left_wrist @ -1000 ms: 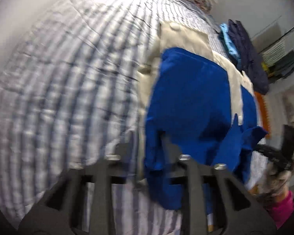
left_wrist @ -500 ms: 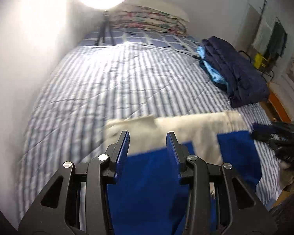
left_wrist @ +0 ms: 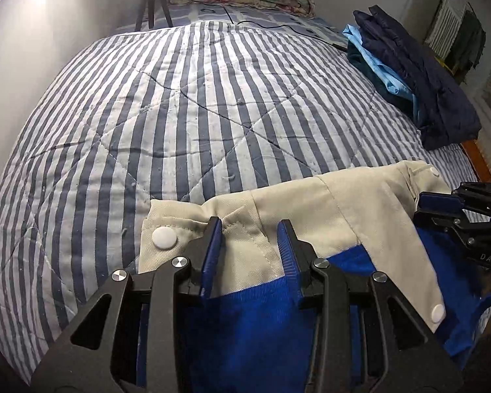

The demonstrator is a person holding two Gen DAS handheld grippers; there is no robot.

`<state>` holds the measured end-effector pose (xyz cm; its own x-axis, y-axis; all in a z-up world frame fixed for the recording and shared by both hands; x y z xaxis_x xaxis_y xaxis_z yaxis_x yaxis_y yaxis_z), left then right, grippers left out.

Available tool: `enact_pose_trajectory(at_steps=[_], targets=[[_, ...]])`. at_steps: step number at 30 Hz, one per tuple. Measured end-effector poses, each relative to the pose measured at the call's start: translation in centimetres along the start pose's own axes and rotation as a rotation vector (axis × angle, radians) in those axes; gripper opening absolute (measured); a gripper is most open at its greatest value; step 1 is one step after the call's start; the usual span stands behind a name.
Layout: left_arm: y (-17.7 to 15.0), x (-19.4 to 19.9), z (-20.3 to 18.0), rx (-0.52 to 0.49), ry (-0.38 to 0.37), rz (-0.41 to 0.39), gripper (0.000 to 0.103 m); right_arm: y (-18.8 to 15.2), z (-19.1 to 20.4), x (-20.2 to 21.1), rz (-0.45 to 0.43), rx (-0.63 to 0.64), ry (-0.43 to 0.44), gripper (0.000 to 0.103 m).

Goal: Fold large clothes
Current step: 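Grasp the edges of the folded blue jacket bundle with both tools, then lift the held jacket bundle off the bed with both tools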

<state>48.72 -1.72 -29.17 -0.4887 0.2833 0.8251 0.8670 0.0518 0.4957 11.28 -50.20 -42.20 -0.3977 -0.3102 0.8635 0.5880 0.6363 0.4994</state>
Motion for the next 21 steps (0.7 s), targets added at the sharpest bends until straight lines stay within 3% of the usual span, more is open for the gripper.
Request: enact_pose_trajectory(at_steps=[4, 7, 10, 17, 21], targets=[[0.0, 4.1, 0.1, 0.015, -0.006, -0.034, 0.038, -0.2, 0.3, 3.5, -0.035, -0.016, -0.005, 0.025], [-1.9, 7.5, 0.0, 0.014, -0.017, -0.058, 0.037, -2.0, 0.9, 7.1, -0.076, -0.026, 0.021, 0.025], [-4.2, 9.2, 0.2, 0.028, -0.028, -0.043, 0.037, -4.0, 1.9, 8.1, -0.064, -0.038, 0.052, 0.025], [-7.4, 6.4, 1.9, 0.035, 0.009, 0.034, 0.037, -7.8, 3.5, 4.6, 0.061, 0.030, 0.005, 0.024], [-7.4, 6.6, 1.6, 0.032, 0.042, 0.028, 0.037, -7.5, 3.9, 5.5, 0.067, 0.075, -0.056, 0.024]])
Point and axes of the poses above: each gripper's, at about its wrist camera, not at the fingertips, and x roughly against the way its jaws point, z to its left, y to its top, the point moved 8 cm from there along -x, roughly the way its jaws point, and after that the axes turned 12 degrees about x, right-handed, at the moved point
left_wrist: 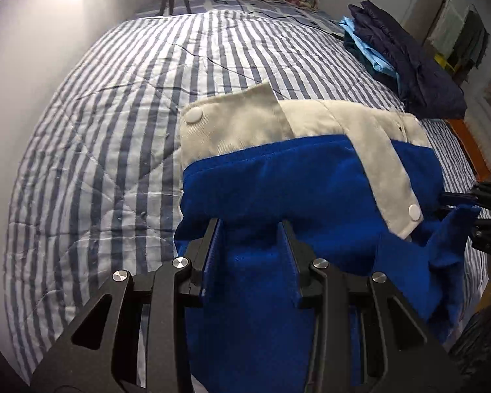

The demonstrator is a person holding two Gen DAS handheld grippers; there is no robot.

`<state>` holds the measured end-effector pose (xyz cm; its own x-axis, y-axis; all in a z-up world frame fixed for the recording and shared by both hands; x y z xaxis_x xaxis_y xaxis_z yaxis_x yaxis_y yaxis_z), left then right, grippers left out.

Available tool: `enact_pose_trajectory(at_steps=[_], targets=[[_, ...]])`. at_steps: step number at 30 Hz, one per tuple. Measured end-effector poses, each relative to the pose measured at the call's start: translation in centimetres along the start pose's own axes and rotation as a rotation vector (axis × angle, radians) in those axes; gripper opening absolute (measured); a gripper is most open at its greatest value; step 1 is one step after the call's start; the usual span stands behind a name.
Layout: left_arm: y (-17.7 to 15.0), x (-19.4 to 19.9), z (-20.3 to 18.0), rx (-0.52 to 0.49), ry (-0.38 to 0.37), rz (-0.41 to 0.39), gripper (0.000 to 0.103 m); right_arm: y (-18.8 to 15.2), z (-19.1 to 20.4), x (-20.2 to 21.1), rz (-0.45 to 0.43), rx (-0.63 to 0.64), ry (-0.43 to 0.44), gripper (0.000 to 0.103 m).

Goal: Fold large clothes
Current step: 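Lift the held jacket bundle off the bed with both tools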

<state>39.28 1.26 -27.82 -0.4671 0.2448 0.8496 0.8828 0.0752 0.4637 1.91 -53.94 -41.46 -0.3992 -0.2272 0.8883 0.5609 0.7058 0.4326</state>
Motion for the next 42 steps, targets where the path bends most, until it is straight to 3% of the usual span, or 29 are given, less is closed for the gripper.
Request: enact_pose_trajectory(at_steps=[5, 9, 11, 14, 19, 21, 24, 26, 28, 30, 33, 34, 38, 42], targets=[[0.5, 4.0, 0.1, 0.064, -0.081, -0.064, 0.037, 1.0, 1.4, 6.0, -0.174, -0.071, 0.095, 0.024], [1.0, 5.1, 0.9, 0.081, -0.080, -0.092, 0.037, 2.4, 6.3, 9.2, -0.312, 0.000, 0.284, 0.020], [1.2, 4.9, 1.4, 0.097, -0.080, -0.086, 0.037, 2.8, 8.4, 8.3, -0.294, 0.038, 0.336, 0.020], [0.9, 4.2, 2.1, 0.130, -0.100, -0.057, 0.037, 3.1, 8.4, 5.0, -0.219, 0.041, 0.303, 0.019], [-1.2, 1.6, 3.4, 0.197, -0.137, 0.032, 0.038, 1.6, 3.0, 0.1, -0.089, -0.149, 0.240, 0.020], [-2.5, 0.4, 3.7, 0.190, -0.130, 0.057, 0.039, 0.5, 2.1, -1.3, -0.037, -0.160, 0.238, 0.018], [-2.7, 0.6, 3.6, 0.138, -0.116, 0.056, 0.040, -0.2, 2.0, -1.3, -0.044, -0.185, 0.275, 0.018], [-2.4, 1.3, 4.0, 0.171, -0.131, 0.055, 0.040, -0.3, 1.5, -0.3, -0.066, -0.210, 0.296, 0.019], [-1.5, 2.5, 5.2, 0.251, -0.176, 0.041, 0.044, -0.3, 0.5, 1.3, -0.119, -0.253, 0.322, 0.027], [-0.7, 3.6, 6.4, 0.330, -0.227, 0.011, 0.065, -0.4, -0.8, 3.1, -0.190, -0.282, 0.321, 0.039], [0.1, 3.8, 8.3, 0.443, -0.296, 0.015, 0.069, -0.9, -2.6, 4.0, -0.249, -0.326, 0.272, 0.075], [0.0, 3.4, 8.8, 0.479, -0.317, 0.042, 0.069, -1.3, -2.9, 3.8, -0.245, -0.337, 0.267, 0.079], [-0.5, 1.1, 9.2, 0.530, -0.370, 0.134, 0.070, -2.4, -3.1, 1.7, -0.191, -0.380, 0.301, 0.079], [-0.9, -0.3, 8.7, 0.543, -0.407, 0.177, 0.070, -2.8, -3.8, -0.2, -0.182, -0.447, 0.354, 0.079]])
Point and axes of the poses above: each gripper's, at about its wrist camera, not at the fingertips, and x roughly against the way its jaws point, z to its left, y to its top, the point moved 8 cm from there along -x, roughly the way its jaws point, and after that the axes turned 12 degrees about x, right-handed, at the moved point
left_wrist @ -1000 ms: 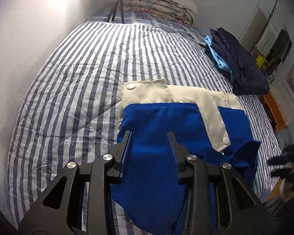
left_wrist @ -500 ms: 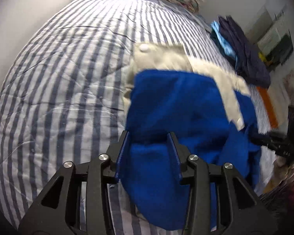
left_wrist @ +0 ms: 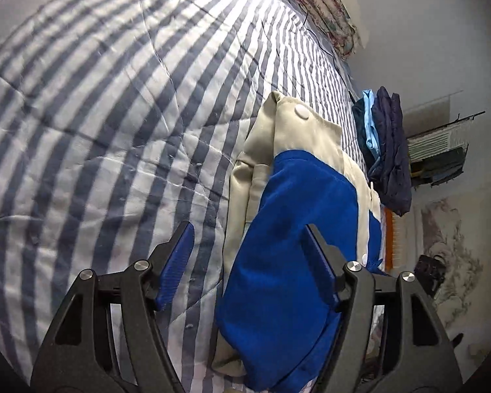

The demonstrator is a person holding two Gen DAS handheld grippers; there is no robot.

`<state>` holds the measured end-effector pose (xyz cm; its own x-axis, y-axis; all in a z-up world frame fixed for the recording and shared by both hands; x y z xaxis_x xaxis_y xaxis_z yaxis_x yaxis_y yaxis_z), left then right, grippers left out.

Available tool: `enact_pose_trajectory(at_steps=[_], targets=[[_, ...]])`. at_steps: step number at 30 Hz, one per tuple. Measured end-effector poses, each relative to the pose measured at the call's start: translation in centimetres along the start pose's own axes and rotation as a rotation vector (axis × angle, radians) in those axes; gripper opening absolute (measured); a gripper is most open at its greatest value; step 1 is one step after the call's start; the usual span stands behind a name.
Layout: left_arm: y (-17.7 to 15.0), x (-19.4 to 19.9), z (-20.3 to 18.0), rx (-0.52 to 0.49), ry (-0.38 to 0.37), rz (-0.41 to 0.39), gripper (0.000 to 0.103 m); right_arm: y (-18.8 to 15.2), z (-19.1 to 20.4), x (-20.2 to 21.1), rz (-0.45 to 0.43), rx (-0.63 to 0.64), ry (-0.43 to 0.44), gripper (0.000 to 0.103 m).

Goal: Fold large clothes
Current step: 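Lift the held jacket bundle off the bed with both tools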

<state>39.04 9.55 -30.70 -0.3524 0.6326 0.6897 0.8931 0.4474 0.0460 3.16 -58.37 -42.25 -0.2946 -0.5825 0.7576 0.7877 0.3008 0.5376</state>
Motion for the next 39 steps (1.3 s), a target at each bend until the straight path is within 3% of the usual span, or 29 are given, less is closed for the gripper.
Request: enact_pose_trajectory(at_steps=[6, 11, 13, 15, 22, 26, 34, 37, 39], targets=[[0.5, -1.2, 0.6, 0.046, -0.068, 0.050, 0.069, -1.1, -2.1, -1.8, 0.025, -0.123, 0.090, 0.075], [1.4, -2.1, -0.1, 0.024, -0.087, 0.083, 0.069, -1.0, -2.4, -2.2, -0.011, -0.182, 0.185, 0.073], [1.6, -2.6, -0.6, 0.023, -0.106, 0.095, 0.069, -0.8, -2.6, -2.8, -0.013, -0.217, 0.243, 0.061], [1.6, -3.3, -1.3, 0.012, -0.114, 0.104, 0.069, -0.5, -2.8, -3.1, -0.016, -0.222, 0.254, 0.058], [1.4, -4.9, -3.3, -0.064, -0.086, 0.110, 0.069, 0.1, -1.4, -4.3, -0.026, -0.190, 0.252, 0.057], [0.9, -5.3, -4.4, -0.111, -0.028, 0.080, 0.066, 0.3, -0.8, -4.6, -0.014, -0.171, 0.212, 0.055], [0.3, -5.0, -7.7, -0.227, 0.044, 0.009, 0.048, 1.1, 1.1, -3.4, -0.002, -0.051, 0.087, 0.034], [0.2, -5.2, -8.1, -0.260, 0.058, -0.007, 0.047, 1.2, 1.4, -3.4, 0.002, -0.021, 0.064, 0.033], [0.4, -5.9, -7.5, -0.234, 0.060, -0.006, 0.054, 1.0, 1.0, -3.7, -0.003, -0.055, 0.086, 0.035]])
Point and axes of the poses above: each gripper's, at about its wrist camera, not at the fingertips, and x roughly against the way its jaws point, z to its left, y to its top, the point moved 8 cm from there along -x, roughly the way its jaws point, and after that the axes turned 12 degrees about x, right-handed, at the moved point
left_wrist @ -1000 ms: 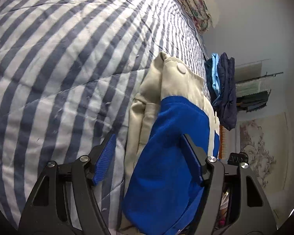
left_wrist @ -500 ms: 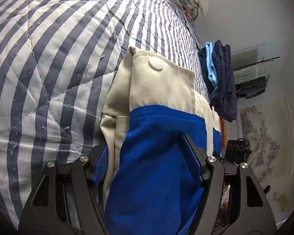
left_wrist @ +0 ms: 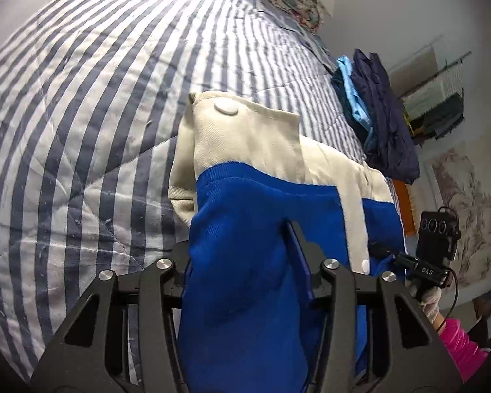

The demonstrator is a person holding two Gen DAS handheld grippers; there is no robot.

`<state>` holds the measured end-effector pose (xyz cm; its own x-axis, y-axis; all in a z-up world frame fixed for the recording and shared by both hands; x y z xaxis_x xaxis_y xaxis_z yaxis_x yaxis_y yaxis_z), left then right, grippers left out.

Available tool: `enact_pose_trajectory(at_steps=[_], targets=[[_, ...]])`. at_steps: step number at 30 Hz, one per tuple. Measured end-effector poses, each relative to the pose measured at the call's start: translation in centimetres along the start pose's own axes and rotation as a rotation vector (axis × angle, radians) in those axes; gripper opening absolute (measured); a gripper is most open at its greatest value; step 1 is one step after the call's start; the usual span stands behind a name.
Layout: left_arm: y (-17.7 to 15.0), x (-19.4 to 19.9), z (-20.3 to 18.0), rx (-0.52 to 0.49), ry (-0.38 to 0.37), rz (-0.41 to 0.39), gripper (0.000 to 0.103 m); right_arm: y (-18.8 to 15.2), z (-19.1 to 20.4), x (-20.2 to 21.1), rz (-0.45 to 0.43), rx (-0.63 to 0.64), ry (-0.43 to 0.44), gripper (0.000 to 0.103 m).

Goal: Fold large clothes
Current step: 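Lift the held jacket bundle off the bed with both tools, then carry the held bundle with both tools toward the dark clothes stack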

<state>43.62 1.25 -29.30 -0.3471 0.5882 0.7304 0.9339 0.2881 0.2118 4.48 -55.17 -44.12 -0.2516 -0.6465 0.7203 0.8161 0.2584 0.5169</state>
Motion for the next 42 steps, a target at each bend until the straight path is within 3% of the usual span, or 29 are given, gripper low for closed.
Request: enact_pose_trajectory(at_steps=[1, 2, 3, 4, 6, 12, 16, 20, 30, 42], targets=[[0.0, -0.5, 0.5, 0.026, -0.005, 0.010, 0.057, -0.1, -0.2, -0.1, 0.003, -0.015, 0.010, 0.040], [-0.1, -1.0, 0.7, 0.042, -0.008, 0.026, 0.071, -0.1, -0.4, -0.1, 0.008, -0.024, 0.014, 0.043], [-0.4, -1.6, 1.1, 0.056, -0.012, 0.050, 0.076, -0.3, -0.5, -0.4, 0.022, -0.037, 0.022, 0.054], [-0.4, -1.7, 1.0, 0.047, -0.024, 0.035, 0.076, -0.6, -0.6, -0.5, 0.029, -0.042, 0.035, 0.061], [-0.6, -2.0, 0.5, -0.003, 0.007, 0.029, 0.070, -0.8, -0.5, -0.7, 0.023, -0.028, 0.020, 0.061], [-0.6, -1.3, -1.0, -0.047, 0.039, -0.002, 0.049, -0.1, 1.3, 0.0, 0.024, 0.062, -0.070, 0.036], [-0.8, 0.3, -2.9, -0.104, 0.059, -0.050, 0.039, 0.4, 2.9, 1.0, 0.028, 0.128, -0.152, 0.029], [-1.8, 1.5, -5.2, -0.182, 0.081, -0.096, 0.036, 0.7, 4.9, 2.0, 0.031, 0.212, -0.232, 0.027], [-5.5, 3.6, -11.5, -0.265, 0.036, -0.160, 0.033, 0.6, 8.1, 8.0, -0.022, 0.375, -0.404, 0.026], [-10.3, 4.9, -23.2, -0.478, -0.047, -0.245, 0.032, 0.5, 9.2, 18.3, -0.156, 0.413, -0.549, 0.025]])
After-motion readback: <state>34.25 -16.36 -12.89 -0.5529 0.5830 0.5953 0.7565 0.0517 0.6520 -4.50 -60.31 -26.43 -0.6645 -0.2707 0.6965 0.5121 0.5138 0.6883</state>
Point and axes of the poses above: each gripper's, at about its wrist camera, not at the fingertips, and x roughly against the way its jaws point, z to its left, y to its top, the point moved 8 cm from there along -x, roughly the way its jaws point, and after that the axes turned 12 degrees about x, right-handed, at the moved point
